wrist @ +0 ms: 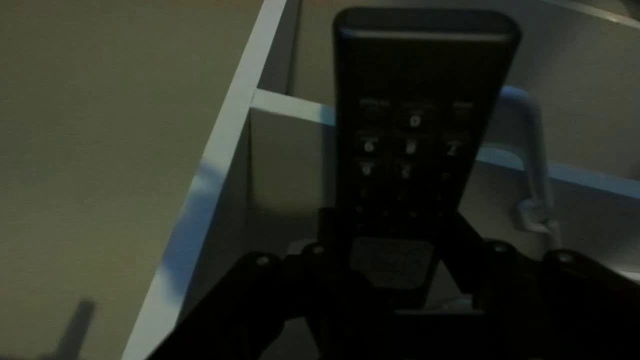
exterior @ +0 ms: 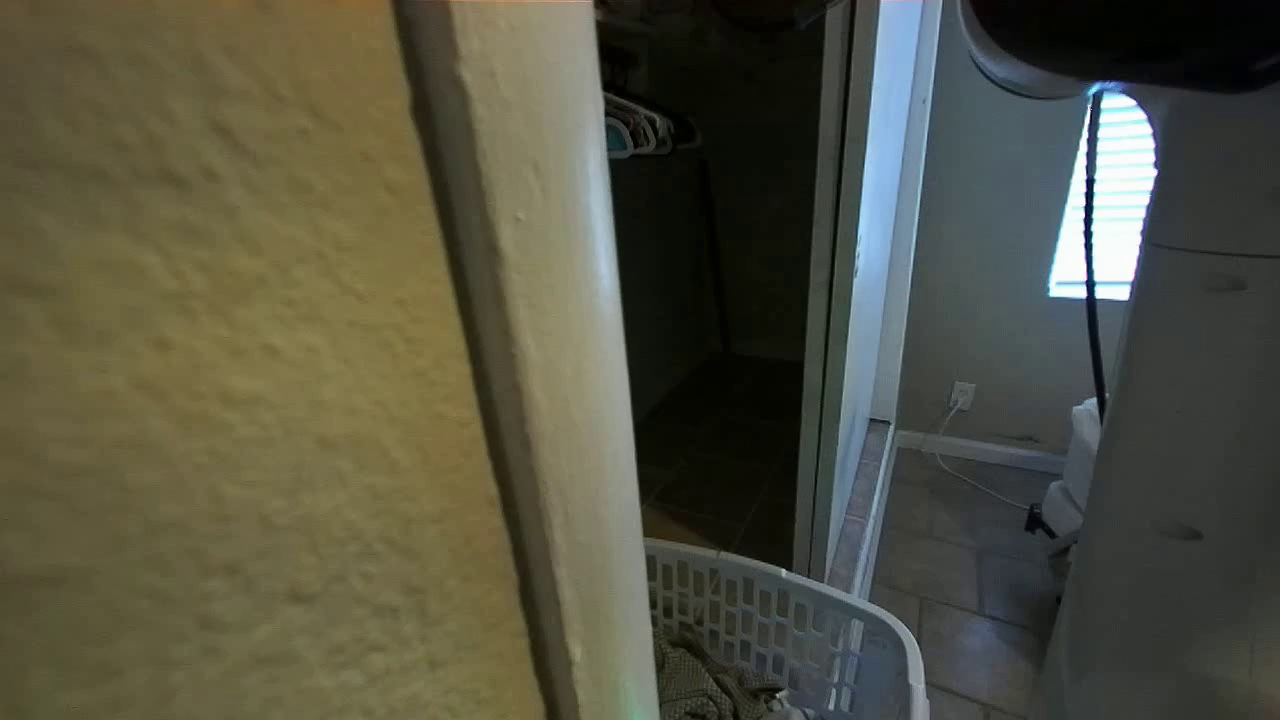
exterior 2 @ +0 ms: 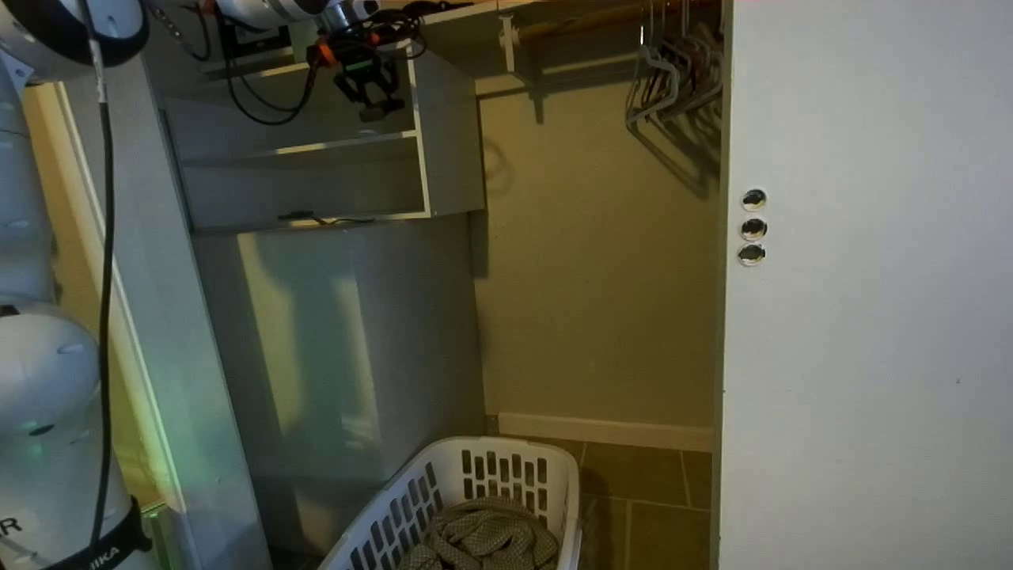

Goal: Put the black object on the top shelf.

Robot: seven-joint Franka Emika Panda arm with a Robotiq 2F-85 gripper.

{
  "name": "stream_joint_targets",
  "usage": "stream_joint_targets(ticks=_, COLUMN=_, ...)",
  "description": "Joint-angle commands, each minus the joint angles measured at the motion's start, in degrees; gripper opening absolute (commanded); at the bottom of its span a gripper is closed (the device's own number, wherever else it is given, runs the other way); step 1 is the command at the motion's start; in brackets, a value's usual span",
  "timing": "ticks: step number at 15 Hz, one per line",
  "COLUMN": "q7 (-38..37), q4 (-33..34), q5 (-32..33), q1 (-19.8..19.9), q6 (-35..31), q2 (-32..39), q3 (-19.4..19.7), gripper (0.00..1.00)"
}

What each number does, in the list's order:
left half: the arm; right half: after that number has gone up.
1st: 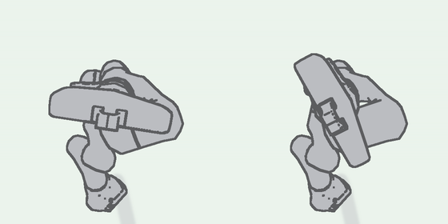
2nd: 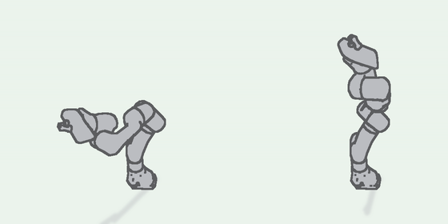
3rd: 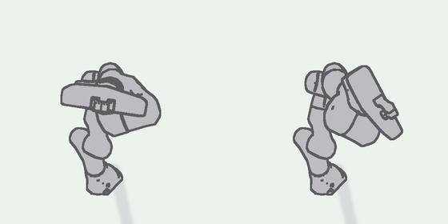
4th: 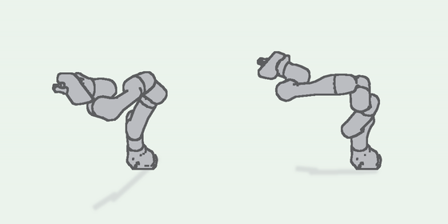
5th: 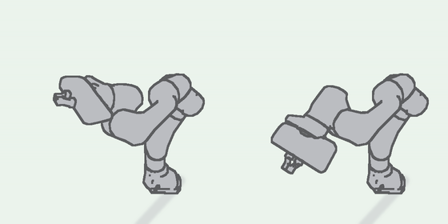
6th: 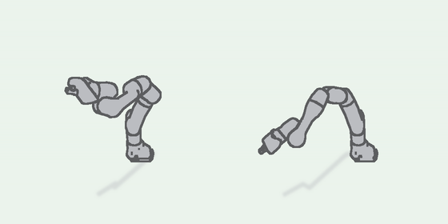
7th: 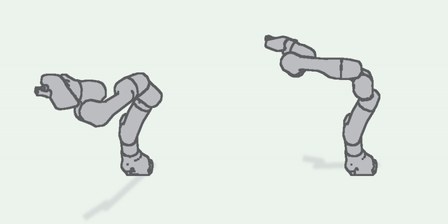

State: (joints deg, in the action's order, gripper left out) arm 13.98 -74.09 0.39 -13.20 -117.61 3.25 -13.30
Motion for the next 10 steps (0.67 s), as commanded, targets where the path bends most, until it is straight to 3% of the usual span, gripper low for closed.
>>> stream_joint_targets(ticks=1, q7=-0.15, q4=4.35, q5=2.05, q1=-0.92, q6=-2.21, q2=3.51, q3=-0.54, gripper=0.28)
stream_joint_targets(ticks=10, q7=0.66, q4=6.63, q5=2.75, q1=-1.46, q6=-5.93, q2=7.49, q3=-0.27, gripper=0.28)
